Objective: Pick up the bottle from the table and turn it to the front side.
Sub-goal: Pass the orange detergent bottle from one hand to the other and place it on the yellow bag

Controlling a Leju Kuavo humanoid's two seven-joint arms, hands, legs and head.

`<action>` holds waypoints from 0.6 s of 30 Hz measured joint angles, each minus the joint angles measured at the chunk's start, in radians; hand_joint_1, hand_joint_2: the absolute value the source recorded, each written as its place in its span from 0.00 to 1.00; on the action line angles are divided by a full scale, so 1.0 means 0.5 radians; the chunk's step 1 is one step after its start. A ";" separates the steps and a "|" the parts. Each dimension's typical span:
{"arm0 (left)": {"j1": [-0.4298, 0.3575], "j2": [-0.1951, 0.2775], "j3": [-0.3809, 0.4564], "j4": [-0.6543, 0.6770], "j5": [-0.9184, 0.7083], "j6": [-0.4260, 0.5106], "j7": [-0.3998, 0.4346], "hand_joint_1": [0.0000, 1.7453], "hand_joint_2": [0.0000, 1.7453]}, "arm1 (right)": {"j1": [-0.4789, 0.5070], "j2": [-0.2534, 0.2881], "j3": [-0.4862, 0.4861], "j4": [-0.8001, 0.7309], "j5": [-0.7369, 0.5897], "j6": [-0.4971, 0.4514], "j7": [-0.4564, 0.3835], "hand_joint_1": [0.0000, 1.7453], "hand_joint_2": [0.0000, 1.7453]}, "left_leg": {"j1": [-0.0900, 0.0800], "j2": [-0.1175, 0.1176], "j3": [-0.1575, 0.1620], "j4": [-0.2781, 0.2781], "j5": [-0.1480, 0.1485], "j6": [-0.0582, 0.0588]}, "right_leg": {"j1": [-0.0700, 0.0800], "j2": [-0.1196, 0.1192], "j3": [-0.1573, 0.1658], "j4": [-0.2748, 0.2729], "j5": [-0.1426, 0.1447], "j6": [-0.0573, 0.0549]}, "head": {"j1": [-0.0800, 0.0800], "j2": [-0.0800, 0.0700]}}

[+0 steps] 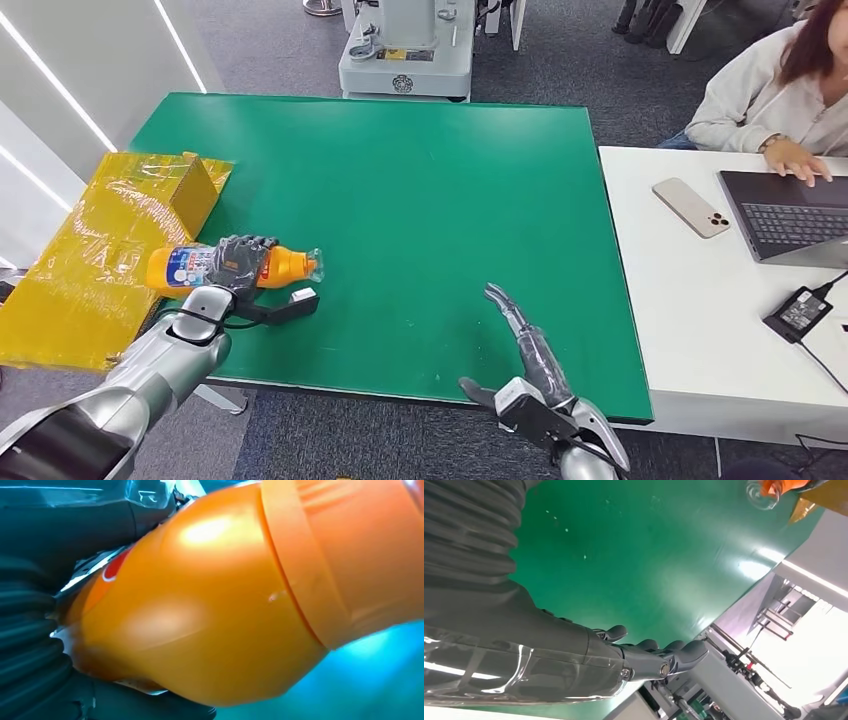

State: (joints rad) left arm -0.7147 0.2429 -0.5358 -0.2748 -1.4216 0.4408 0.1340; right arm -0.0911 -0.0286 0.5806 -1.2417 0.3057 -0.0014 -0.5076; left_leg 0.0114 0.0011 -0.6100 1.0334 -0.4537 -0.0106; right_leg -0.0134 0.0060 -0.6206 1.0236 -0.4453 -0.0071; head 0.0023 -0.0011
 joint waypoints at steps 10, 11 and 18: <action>0.020 0.061 -0.075 0.009 -0.182 -0.135 0.038 1.00 1.00 | -0.001 0.020 0.014 -0.001 0.096 0.054 0.020 0.00 1.00 | 0.000 -0.001 0.003 -0.001 -0.001 -0.002 | 0.000 -0.002 0.003 0.000 -0.001 0.000 | 0.000 0.000; 0.020 0.062 -0.080 0.009 -0.182 -0.142 0.041 1.00 1.00 | -0.001 0.023 0.014 -0.001 0.103 0.054 0.022 0.00 1.00 | 0.000 -0.001 0.004 -0.001 -0.001 -0.002 | 0.000 -0.002 0.003 0.000 -0.001 0.000 | 0.000 0.000; 0.022 0.068 -0.090 0.009 -0.130 -0.122 0.071 1.00 1.00 | 0.010 0.031 0.013 -0.004 0.138 0.064 0.031 0.00 1.00 | 0.000 -0.001 0.006 -0.001 -0.001 -0.002 | 0.000 -0.002 0.005 0.001 0.000 -0.001 | 0.000 0.000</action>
State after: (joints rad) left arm -0.7037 0.2767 -0.5808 -0.2705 -1.4866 0.3797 0.1697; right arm -0.0863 -0.0134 0.5872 -1.2435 0.3748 0.0305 -0.4921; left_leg 0.0115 0.0007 -0.6069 1.0327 -0.4542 -0.0118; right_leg -0.0134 0.0052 -0.6178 1.0241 -0.4455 -0.0074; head 0.0024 -0.0011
